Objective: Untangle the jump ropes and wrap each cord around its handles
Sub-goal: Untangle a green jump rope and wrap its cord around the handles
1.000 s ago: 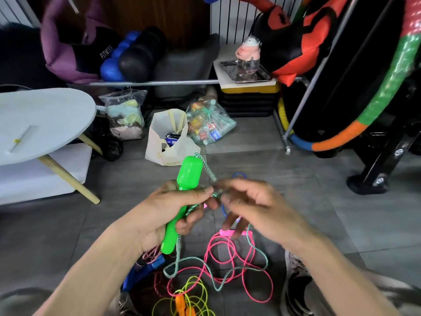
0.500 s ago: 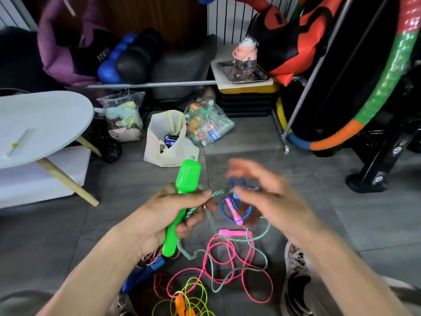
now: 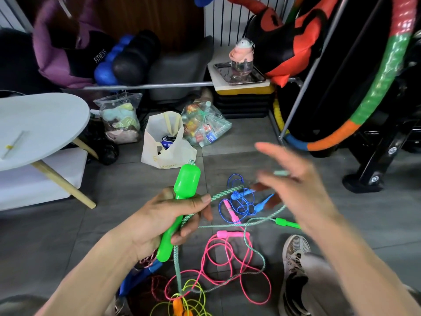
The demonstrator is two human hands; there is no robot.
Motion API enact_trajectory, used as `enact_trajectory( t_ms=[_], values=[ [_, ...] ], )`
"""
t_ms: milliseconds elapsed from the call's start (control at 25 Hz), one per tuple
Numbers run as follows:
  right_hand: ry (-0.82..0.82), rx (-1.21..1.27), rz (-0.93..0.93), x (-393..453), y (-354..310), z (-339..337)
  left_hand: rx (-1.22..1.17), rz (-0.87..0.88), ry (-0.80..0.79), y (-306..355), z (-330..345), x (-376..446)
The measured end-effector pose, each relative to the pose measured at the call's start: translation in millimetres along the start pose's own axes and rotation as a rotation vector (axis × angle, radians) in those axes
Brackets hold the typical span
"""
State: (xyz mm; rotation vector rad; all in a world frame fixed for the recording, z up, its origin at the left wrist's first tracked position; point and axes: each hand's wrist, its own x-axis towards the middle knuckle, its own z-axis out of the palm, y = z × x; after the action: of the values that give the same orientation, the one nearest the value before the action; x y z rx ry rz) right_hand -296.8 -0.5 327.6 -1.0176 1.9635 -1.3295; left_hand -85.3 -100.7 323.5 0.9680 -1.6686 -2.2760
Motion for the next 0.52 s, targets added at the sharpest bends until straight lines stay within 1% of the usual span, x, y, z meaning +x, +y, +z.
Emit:
enact_trajectory(
  t_ms=[40, 80, 120, 160, 200, 240, 360, 400, 440, 480, 520],
  values=[
    [-0.238, 0.223, 0.089, -14, -4, 18, -0.005, 0.006, 0.008, 0, 3, 0],
    [-0.42, 0.328, 0.139, -27, -9, 35, -0.01, 0.013, 0.025, -1, 6, 0],
    [-0.516, 0.313, 0.116, -34, -11, 45, -0.011, 0.023, 0.043, -1, 7, 0],
    [-0.515, 0.236, 0.064, -34, -9, 45, -0.014, 0.028, 0.056, -2, 8, 1],
    [-0.433, 0.187, 0.013, -29, -6, 38, -0.018, 0.032, 0.062, -2, 8, 2],
    [-0.296, 0.17, -0.02, -19, -4, 27, -0.019, 0.032, 0.065, -3, 7, 1],
    [0.255, 0.188, 0.014, 16, 1, -15, -0.006, 0.024, 0.079, -6, -2, 3],
    [0.357, 0.168, 0.035, 21, 6, -18, -0.016, 0.019, 0.087, -7, -4, 5],
    [0.382, 0.127, 0.047, 21, 9, -13, -0.03, 0.014, 0.09, -8, -4, 6],
    [0.305, 0.119, 0.046, 16, 12, -1, -0.039, 0.011, 0.086, -8, -3, 7],
    [0.159, 0.161, 0.05, 7, 11, 15, -0.044, 0.008, 0.083, -8, -2, 8]
  ],
)
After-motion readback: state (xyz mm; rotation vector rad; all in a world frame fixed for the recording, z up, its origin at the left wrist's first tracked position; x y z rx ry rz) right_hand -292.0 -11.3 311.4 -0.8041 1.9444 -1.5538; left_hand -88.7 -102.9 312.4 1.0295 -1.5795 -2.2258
